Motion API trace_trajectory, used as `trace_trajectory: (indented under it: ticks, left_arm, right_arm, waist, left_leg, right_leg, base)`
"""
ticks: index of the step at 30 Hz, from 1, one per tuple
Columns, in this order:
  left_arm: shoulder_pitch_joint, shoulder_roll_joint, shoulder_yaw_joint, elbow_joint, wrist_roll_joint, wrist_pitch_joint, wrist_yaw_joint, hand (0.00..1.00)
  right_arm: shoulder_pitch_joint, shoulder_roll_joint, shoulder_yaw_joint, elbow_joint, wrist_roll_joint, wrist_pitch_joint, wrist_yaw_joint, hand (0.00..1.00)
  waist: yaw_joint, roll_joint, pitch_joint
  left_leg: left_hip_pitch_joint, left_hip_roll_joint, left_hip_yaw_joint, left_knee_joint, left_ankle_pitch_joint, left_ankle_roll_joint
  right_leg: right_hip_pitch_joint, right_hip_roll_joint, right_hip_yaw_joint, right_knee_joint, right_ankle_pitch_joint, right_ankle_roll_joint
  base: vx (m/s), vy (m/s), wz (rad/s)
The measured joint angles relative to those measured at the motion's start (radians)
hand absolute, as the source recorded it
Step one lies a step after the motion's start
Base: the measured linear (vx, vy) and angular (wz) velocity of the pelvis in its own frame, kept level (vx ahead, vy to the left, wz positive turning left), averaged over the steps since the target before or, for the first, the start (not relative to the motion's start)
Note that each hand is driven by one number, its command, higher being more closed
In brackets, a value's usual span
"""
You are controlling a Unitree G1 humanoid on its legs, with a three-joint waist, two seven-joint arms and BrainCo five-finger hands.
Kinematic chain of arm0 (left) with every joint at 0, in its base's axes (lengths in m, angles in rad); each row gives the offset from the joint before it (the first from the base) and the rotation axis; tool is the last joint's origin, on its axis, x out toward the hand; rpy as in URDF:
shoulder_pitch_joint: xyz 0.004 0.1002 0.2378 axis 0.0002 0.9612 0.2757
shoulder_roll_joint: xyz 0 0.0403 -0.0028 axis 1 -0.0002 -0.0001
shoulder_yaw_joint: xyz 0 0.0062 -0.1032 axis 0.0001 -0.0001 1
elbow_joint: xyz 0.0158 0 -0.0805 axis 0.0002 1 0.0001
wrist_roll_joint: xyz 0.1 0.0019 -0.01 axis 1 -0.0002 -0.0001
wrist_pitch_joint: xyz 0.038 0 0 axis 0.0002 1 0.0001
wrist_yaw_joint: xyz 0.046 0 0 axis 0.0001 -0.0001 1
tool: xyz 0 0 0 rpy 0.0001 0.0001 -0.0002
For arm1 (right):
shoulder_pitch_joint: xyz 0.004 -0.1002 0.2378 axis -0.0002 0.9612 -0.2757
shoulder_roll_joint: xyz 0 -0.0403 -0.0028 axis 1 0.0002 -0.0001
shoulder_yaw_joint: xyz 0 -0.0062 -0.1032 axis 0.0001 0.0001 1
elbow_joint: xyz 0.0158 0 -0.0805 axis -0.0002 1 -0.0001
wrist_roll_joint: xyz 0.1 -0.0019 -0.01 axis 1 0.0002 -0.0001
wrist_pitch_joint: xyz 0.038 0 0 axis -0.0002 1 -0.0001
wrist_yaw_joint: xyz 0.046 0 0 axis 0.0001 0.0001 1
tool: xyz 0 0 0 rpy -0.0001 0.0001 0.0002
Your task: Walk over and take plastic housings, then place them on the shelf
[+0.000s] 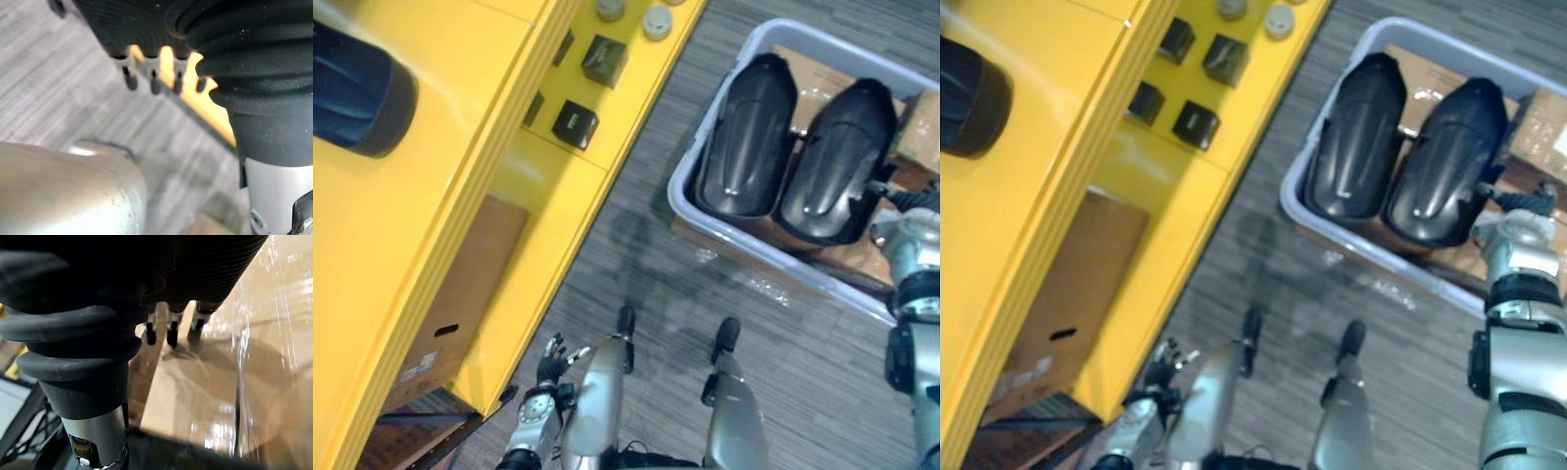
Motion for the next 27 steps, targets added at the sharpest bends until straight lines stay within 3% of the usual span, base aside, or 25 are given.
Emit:
trace_trajectory:
  ticks: [2,3,12,14,15,16,19,24,27]
  left_arm:
    - [0.000,-0.001,-0.006,0.000,-0.013,-0.002,0.000,0.00]
    - [0.000,-0.001,-0.009,0.000,-0.026,-0.002,-0.001,0.00]
    - [0.000,0.000,-0.037,0.000,-0.076,-0.001,-0.006,0.00]
    - [0.000,-0.001,-0.051,0.001,-0.076,-0.001,-0.007,0.00]
    - [0.000,-0.003,-0.054,0.001,-0.077,-0.002,-0.008,0.00]
    - [0.000,-0.004,-0.054,0.001,-0.079,-0.004,-0.008,0.00]
    - [0.002,-0.010,-0.060,0.001,-0.124,-0.003,-0.012,0.00]
    - [0.003,-0.007,-0.080,0.000,-0.155,0.001,-0.023,0.00]
    - [0.004,-0.006,-0.079,-0.002,-0.155,0.007,-0.027,0.00]
  right_arm:
    - [-0.018,-0.002,0.000,0.032,-0.021,0.013,0.021,0.00]
    - [-0.019,-0.002,0.000,0.033,-0.031,0.015,0.026,1.00]
    - [-0.021,-0.058,0.033,0.069,-0.324,0.027,0.191,1.00]
    - [-0.019,-0.071,0.050,0.072,-0.385,0.048,0.206,1.00]
    - [-0.019,-0.072,0.050,0.073,-0.460,0.082,0.215,1.00]
    - [-0.019,-0.070,0.049,0.078,-0.550,0.129,0.215,1.00]
    - [-0.020,-0.066,0.048,0.118,-0.696,0.201,0.212,1.00]
    - [-0.020,-0.057,0.049,0.119,-0.785,0.235,0.170,1.00]
    - [-0.020,-0.056,0.050,0.117,-0.784,0.210,0.120,1.00]
  waist:
    - [0.006,0.001,0.000]
    - [0.008,0.001,0.000]
    - [0.025,0.013,-0.001]
    - [0.024,0.022,-0.003]
    - [0.024,0.026,-0.003]
    - [0.027,0.026,-0.003]
    - [0.046,0.026,-0.003]
    - [0.045,0.028,-0.004]
    - [0.043,0.027,-0.004]
  left_leg:
    - [0.002,0.000,0.000,-0.005,0.004,-0.001]
    - [0.002,0.000,0.000,-0.007,0.006,-0.001]
    - [-0.001,-0.005,-0.009,-0.045,0.040,-0.006]
    - [0.000,-0.008,-0.023,-0.055,0.047,-0.008]
    - [0.000,-0.007,-0.026,-0.058,0.051,-0.011]
    - [0.002,-0.006,-0.029,-0.071,0.059,-0.014]
    - [0.019,-0.006,-0.032,-0.106,0.083,-0.019]
    - [0.024,-0.006,-0.040,-0.124,0.095,-0.019]
    - [0.031,-0.006,-0.042,-0.124,0.097,-0.019]
  right_leg:
    - [-0.002,0.000,-0.007,0.006,-0.001,-0.001]
    - [-0.003,-0.001,-0.007,0.006,-0.001,-0.001]
    - [-0.032,-0.013,-0.039,0.045,-0.017,-0.017]
    - [-0.033,-0.015,-0.049,0.053,-0.025,-0.016]
    - [-0.033,-0.015,-0.059,0.058,-0.031,-0.014]
    - [-0.035,-0.015,-0.064,0.064,-0.035,-0.013]
    - [-0.032,-0.017,-0.067,0.066,-0.037,-0.015]
    - [-0.032,-0.021,-0.075,0.068,-0.038,-0.016]
    - [-0.024,-0.020,-0.079,0.068,-0.038,-0.016]
  base:
    - [0.00,0.000,0.00]
    - [0.00,0.000,0.00]
    - [-0.03,-0.019,0.03]
    - [-0.05,-0.031,0.15]
    - [-0.04,-0.040,0.18]
    - [-0.04,-0.044,0.17]
    - [-0.01,-0.041,0.07]
    - [0.00,-0.007,0.05]
    - [0.00,0.002,0.01]
